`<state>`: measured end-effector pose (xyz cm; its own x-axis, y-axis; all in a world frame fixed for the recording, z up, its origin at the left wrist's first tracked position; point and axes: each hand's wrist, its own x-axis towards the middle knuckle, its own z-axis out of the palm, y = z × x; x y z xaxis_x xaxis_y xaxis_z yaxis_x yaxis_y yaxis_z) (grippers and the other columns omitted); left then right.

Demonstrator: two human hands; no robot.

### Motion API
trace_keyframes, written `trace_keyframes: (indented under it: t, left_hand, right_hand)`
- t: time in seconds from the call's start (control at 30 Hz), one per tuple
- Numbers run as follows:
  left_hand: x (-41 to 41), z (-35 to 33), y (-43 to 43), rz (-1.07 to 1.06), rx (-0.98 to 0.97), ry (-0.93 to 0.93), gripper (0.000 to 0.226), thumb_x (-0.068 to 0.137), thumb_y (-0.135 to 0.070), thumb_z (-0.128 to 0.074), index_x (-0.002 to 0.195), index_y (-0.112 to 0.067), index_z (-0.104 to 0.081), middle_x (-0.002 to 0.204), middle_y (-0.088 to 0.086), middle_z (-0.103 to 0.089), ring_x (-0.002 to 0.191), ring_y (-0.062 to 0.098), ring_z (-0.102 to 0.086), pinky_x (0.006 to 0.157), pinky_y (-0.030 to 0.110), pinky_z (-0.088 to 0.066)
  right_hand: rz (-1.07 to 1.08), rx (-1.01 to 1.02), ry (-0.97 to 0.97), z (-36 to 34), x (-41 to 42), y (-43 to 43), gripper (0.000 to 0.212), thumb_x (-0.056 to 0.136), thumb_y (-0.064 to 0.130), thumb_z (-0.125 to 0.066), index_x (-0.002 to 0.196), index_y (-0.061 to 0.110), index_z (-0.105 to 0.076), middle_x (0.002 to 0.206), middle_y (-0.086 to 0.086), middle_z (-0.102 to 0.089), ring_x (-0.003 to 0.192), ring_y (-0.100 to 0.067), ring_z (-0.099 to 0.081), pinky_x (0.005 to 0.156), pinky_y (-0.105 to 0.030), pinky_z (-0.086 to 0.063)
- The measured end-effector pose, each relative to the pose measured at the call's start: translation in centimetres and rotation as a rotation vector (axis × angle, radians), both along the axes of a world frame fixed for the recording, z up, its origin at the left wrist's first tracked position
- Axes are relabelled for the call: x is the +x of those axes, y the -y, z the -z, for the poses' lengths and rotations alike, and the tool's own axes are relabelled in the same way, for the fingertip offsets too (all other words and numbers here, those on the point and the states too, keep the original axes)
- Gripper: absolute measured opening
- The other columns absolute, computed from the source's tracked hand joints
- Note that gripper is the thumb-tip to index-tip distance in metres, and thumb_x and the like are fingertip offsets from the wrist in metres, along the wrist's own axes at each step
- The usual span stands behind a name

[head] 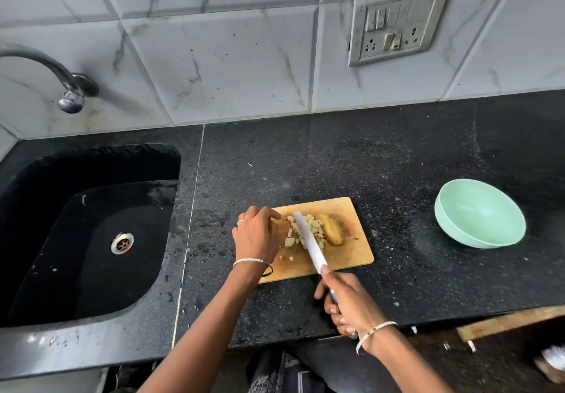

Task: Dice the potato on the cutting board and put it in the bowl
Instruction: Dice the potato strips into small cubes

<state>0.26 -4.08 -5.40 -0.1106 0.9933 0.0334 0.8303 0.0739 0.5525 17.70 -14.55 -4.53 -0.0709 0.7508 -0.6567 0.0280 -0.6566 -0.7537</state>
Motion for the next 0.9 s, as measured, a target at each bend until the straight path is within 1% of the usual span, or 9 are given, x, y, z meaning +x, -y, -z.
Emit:
trace_keyframes:
  t: [0.1, 0.23, 0.33, 0.47, 0.53, 0.6, 0.67, 0.77, 0.9]
  left_hand:
    - [0.4, 0.1, -0.9, 0.000, -0.106, -0.124, 0.019, 0.088, -0.035, -0.059, 0.093, -0.025, -0.074, 0.107, 0.003, -0.060, 0.107, 0.030, -0.050, 0.085, 0.040, -0.041]
    - [1.2, 0.0, -1.8, 0.025, -0.175, -0.209, 0.019, 0.080, -0.043, -0.069, 0.091, -0.030, -0.075, 0.108, 0.001, -0.061, 0.109, 0.028, -0.050, 0.085, 0.038, -0.038]
    - [1.3, -0.1, -2.2, 0.044, -0.188, -0.229, 0.016, 0.076, -0.043, -0.074, 0.088, -0.032, -0.075, 0.103, -0.001, -0.064, 0.108, 0.027, -0.051, 0.083, 0.038, -0.036]
    - [1.6, -0.3, -2.5, 0.080, -0.211, -0.232, 0.013, 0.076, -0.040, -0.075, 0.084, -0.030, -0.074, 0.092, -0.005, -0.069, 0.104, 0.024, -0.054, 0.084, 0.040, -0.033]
    - [1.5, -0.4, -2.5, 0.098, -0.191, -0.222, 0.009, 0.077, -0.036, -0.073, 0.081, -0.029, -0.073, 0.084, -0.008, -0.070, 0.099, 0.022, -0.059, 0.081, 0.039, -0.028]
    - [1.3, -0.6, -2.4, 0.122, -0.136, -0.236, 0.005, 0.079, -0.032, -0.070, 0.079, -0.028, -0.072, 0.081, -0.009, -0.071, 0.094, 0.020, -0.061, 0.081, 0.038, -0.025]
    - [1.1, -0.8, -2.2, 0.168, -0.093, -0.270, 0.004, 0.082, -0.032, -0.069, 0.081, -0.029, -0.072, 0.083, -0.011, -0.071, 0.093, 0.017, -0.061, 0.083, 0.038, -0.024]
    - [0.9, -1.1, -1.8, 0.243, -0.068, -0.311, 0.004, 0.083, -0.035, -0.069, 0.085, -0.033, -0.073, 0.082, -0.013, -0.071, 0.093, 0.013, -0.061, 0.081, 0.037, -0.021]
    - [0.7, -0.9, -1.3, 0.256, -0.065, -0.292, 0.014, 0.089, -0.031, -0.062, 0.089, -0.039, -0.073, 0.076, -0.013, -0.071, 0.088, 0.011, -0.061, 0.081, 0.036, -0.019]
  right_hand:
    - [0.075, 0.085, 0.099, 0.1, 0.6, 0.0, 0.051, 0.098, 0.053, -0.045, 0.082, 0.006, -0.056, 0.051, 0.000, -0.037, 0.036, -0.009, -0.025, 0.037, -0.016, -0.016]
    - [0.075, 0.102, 0.149, 0.3, 0.7, 0.2, 0.051, 0.098, 0.052, -0.045, 0.082, 0.005, -0.057, 0.052, -0.001, -0.039, 0.037, -0.010, -0.027, 0.037, -0.017, -0.018]
    - [0.056, 0.099, 0.166, 0.5, 0.5, 0.4, 0.052, 0.098, 0.053, -0.045, 0.081, 0.005, -0.058, 0.052, -0.001, -0.040, 0.037, -0.010, -0.028, 0.037, -0.017, -0.019]
    - [0.027, 0.144, 0.229, 0.5, 0.4, 0.1, 0.052, 0.098, 0.052, -0.045, 0.079, 0.005, -0.058, 0.051, 0.000, -0.042, 0.036, -0.012, -0.030, 0.036, -0.018, -0.022]
    - [0.002, 0.190, 0.275, 0.3, 0.4, -0.2, 0.051, 0.098, 0.051, -0.045, 0.077, 0.007, -0.059, 0.050, 0.001, -0.044, 0.035, -0.012, -0.033, 0.036, -0.019, -0.024]
    - [-0.023, 0.226, 0.313, 0.2, 0.5, -0.5, 0.051, 0.098, 0.051, -0.044, 0.076, 0.008, -0.060, 0.049, 0.002, -0.045, 0.036, -0.011, -0.036, 0.036, -0.021, -0.026]
    - [-0.033, 0.244, 0.329, 0.2, 0.6, -0.7, 0.051, 0.098, 0.052, -0.044, 0.077, 0.009, -0.060, 0.049, 0.002, -0.047, 0.036, -0.012, -0.038, 0.036, -0.021, -0.028]
    - [-0.050, 0.259, 0.359, 0.3, 0.7, -0.7, 0.050, 0.098, 0.052, -0.044, 0.076, 0.010, -0.061, 0.049, 0.003, -0.048, 0.037, -0.011, -0.041, 0.037, -0.022, -0.030]
    - [-0.089, 0.279, 0.415, 0.8, 0.7, -0.8, 0.049, 0.098, 0.053, -0.043, 0.071, 0.016, -0.062, 0.046, 0.007, -0.049, 0.037, -0.004, -0.042, 0.044, -0.022, -0.030]
